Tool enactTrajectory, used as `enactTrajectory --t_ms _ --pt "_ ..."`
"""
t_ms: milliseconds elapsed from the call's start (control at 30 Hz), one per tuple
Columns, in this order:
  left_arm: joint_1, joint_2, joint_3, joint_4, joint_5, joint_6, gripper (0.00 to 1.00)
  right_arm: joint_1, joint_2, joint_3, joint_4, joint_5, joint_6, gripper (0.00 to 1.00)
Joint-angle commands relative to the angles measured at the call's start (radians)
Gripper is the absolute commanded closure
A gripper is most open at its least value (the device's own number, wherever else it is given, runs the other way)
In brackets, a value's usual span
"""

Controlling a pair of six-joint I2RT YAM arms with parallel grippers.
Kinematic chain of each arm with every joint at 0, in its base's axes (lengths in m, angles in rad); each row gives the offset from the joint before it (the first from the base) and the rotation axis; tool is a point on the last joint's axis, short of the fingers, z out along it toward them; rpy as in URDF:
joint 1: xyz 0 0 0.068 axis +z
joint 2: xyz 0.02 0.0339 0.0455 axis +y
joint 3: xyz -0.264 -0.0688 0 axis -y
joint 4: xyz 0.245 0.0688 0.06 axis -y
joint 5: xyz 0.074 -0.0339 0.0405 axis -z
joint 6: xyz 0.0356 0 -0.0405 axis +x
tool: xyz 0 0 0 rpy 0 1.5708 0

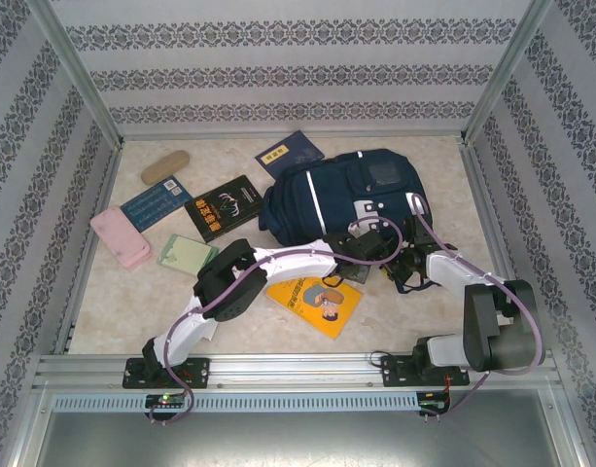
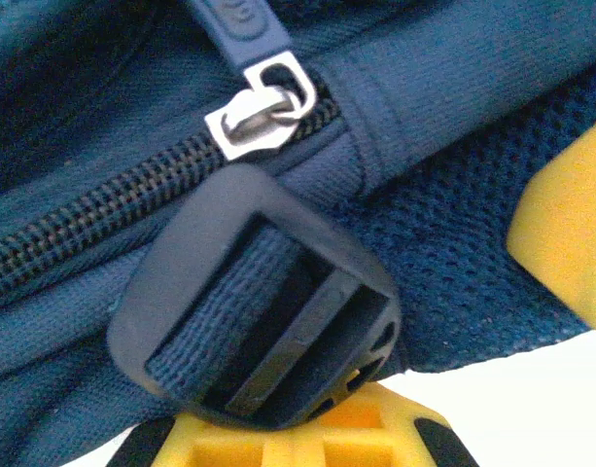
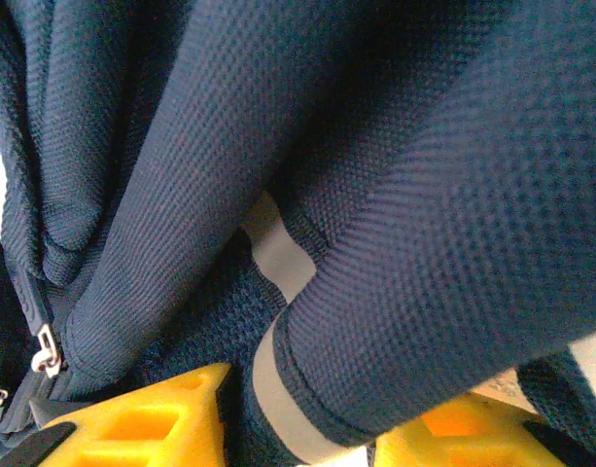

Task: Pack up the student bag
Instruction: Unzip the student bag at the top-right of the table.

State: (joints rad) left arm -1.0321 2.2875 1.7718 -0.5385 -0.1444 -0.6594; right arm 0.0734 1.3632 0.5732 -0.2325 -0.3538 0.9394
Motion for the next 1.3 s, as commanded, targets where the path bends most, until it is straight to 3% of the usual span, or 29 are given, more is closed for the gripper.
enactTrajectory --t_ms 0,200,500,800,1100,1267 --pt "0.02 0.029 0.003 -0.005 -0.036 -0.003 1.0 -0.01 0.009 0.017 -0.01 0.01 -0.014 0.64" --pt "0.029 -0.051 -0.091 -0.027 -0.072 -0.043 1.0 -0.028 0.047 0.037 -0.024 0.034 -0.017 1.0" --pt "0.093 -0.216 -0.313 -0.073 -0.128 -0.087 1.0 -0.047 0.051 0.053 -0.031 0.054 -0.021 1.0" --pt "0.212 -0.354 -0.459 -0.103 -0.172 -0.051 1.0 -0.08 0.054 0.083 -0.057 0.059 -0.062 1.0" --pt "0.342 -0.359 -0.401 -0.18 -0.206 0.065 1.0 -0.132 0.055 0.124 -0.08 0.093 -0.121 1.0" --pt "0.3 -0.368 -0.369 -0.158 -0.133 0.197 1.0 -0.172 0.091 0.179 -0.073 0.124 -0.136 1.0"
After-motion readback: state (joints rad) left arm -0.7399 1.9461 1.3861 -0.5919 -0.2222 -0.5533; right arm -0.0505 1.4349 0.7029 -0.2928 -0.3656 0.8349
